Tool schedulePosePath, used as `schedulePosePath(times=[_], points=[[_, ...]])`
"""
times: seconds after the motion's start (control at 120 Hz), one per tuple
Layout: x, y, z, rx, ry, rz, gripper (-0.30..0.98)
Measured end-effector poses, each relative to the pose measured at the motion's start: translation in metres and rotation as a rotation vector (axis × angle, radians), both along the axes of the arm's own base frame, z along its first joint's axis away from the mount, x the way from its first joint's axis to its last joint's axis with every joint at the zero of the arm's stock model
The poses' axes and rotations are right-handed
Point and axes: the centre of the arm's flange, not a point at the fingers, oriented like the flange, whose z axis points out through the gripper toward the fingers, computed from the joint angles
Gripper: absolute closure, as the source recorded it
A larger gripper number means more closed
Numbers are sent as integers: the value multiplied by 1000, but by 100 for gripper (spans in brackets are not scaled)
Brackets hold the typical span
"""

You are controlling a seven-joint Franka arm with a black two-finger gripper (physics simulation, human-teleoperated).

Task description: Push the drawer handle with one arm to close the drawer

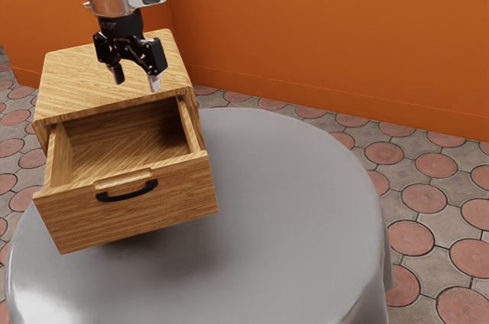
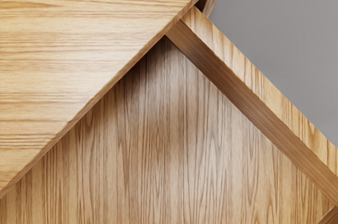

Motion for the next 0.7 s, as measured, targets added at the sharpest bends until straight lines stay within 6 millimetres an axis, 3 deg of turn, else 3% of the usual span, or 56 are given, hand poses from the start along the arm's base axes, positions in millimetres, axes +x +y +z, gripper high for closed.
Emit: schedulePosePath(times=[0.05, 0.092, 0.2, 0.275, 0.417, 0.492, 0.542, 0.592, 0.7], points=[[14, 0, 27, -13, -38, -7, 0], [17, 7, 39, -22, -43, -3, 0], [15, 48, 44, -36, -15, 53, 0], [12, 58, 43, -42, 6, 60, 0], [9, 47, 44, -47, 28, 25, 0], [-18, 38, 124, -35, -108, 8, 0], [-43, 28, 159, -31, -157, 9, 0], [-53, 16, 171, -31, -164, 7, 0], [-56, -9, 169, -43, -131, -4, 0]])
